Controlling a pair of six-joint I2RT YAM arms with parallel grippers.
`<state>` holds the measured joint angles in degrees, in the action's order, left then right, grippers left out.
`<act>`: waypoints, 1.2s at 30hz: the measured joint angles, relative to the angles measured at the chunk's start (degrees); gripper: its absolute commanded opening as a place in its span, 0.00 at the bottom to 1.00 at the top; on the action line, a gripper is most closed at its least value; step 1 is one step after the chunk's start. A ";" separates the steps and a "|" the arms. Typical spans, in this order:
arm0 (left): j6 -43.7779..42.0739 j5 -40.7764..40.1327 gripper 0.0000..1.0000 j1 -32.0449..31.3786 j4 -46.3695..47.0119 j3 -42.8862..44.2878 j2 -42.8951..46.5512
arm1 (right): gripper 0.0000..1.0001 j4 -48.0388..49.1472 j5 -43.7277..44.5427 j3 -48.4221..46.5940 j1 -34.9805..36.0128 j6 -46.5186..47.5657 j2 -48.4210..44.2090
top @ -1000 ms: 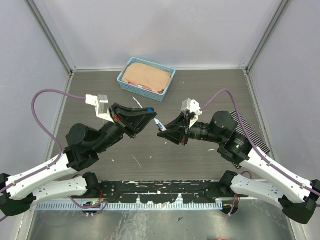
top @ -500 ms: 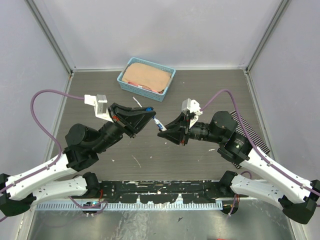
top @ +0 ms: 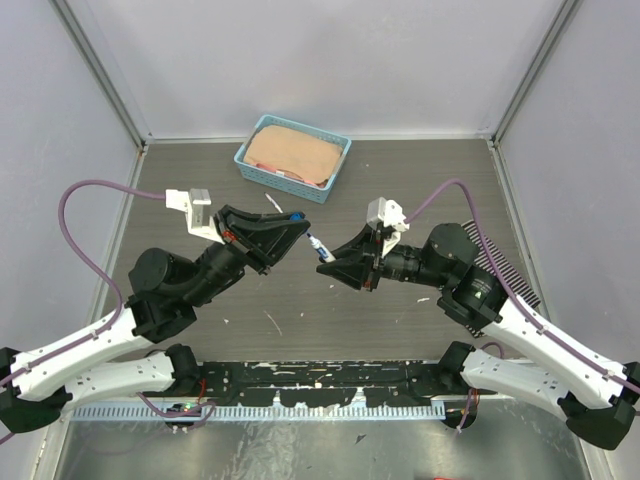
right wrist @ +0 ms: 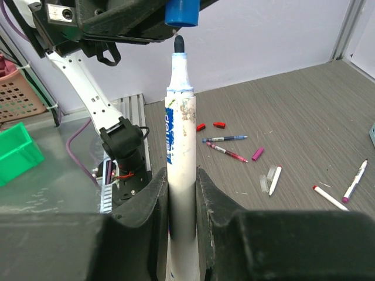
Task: Insert the pens into the pen caps
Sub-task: Press the pen cap onto the pen.
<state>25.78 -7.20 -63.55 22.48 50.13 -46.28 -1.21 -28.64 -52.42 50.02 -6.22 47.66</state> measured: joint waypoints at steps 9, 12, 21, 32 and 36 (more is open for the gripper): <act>0.44 -0.20 0.00 0.00 0.39 0.00 -0.28 | 0.00 0.66 0.00 -0.07 0.00 0.00 -0.46; 0.52 -0.20 0.00 0.00 0.44 0.00 -0.44 | 0.00 0.74 0.00 -0.09 0.00 0.00 -0.26; 0.96 -0.17 0.00 0.00 0.74 0.00 -0.44 | 0.00 0.76 0.02 -0.09 0.00 0.00 0.61; 1.68 0.13 0.00 0.00 0.79 0.00 -0.44 | 0.00 0.79 0.31 -0.11 0.00 0.00 0.59; 2.23 0.55 0.00 0.00 0.79 -0.02 -0.63 | 0.00 0.79 0.48 -0.13 0.00 0.00 0.59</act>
<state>28.01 -6.66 -63.55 23.27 50.11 -46.92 -0.43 -28.16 -52.56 50.02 -6.22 48.25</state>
